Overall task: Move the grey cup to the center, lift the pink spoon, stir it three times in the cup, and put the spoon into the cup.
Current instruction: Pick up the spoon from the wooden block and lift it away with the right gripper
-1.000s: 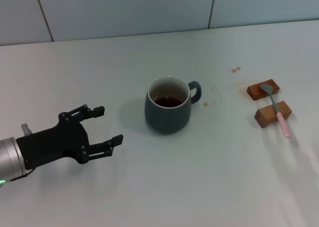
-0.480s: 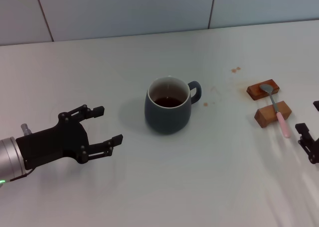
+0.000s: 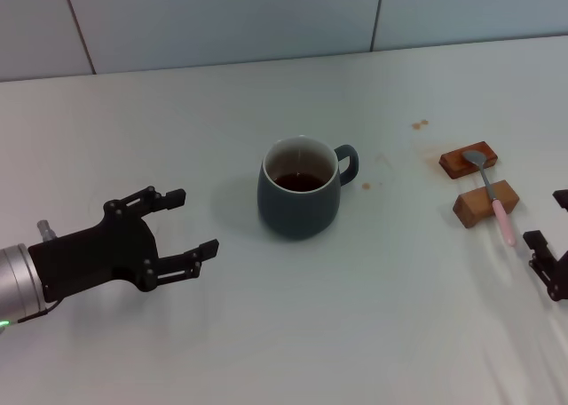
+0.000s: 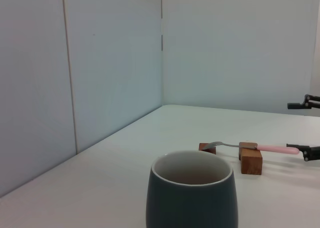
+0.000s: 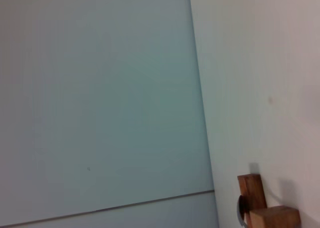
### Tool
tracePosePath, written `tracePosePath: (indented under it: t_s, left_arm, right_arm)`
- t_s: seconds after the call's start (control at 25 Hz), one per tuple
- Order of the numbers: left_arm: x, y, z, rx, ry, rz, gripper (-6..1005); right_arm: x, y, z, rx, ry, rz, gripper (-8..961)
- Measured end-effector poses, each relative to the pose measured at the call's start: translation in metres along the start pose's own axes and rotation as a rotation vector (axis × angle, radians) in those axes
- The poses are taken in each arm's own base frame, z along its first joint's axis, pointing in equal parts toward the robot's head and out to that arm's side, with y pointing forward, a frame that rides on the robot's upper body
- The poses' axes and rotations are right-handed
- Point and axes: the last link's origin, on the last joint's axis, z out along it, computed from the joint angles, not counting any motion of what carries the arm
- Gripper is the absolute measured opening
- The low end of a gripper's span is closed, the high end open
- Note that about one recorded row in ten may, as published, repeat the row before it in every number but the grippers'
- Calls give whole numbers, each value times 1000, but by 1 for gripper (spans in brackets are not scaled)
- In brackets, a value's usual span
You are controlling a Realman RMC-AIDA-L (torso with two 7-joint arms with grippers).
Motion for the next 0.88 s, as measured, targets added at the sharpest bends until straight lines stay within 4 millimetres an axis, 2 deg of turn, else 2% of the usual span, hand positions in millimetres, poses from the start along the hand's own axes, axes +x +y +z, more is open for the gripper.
tracePosePath:
  t_s: [0.88]
  left_arm:
    - [2,-4,0,5,-4,15,852]
  right_arm:
    - [15,-7,10,48,54,18,823]
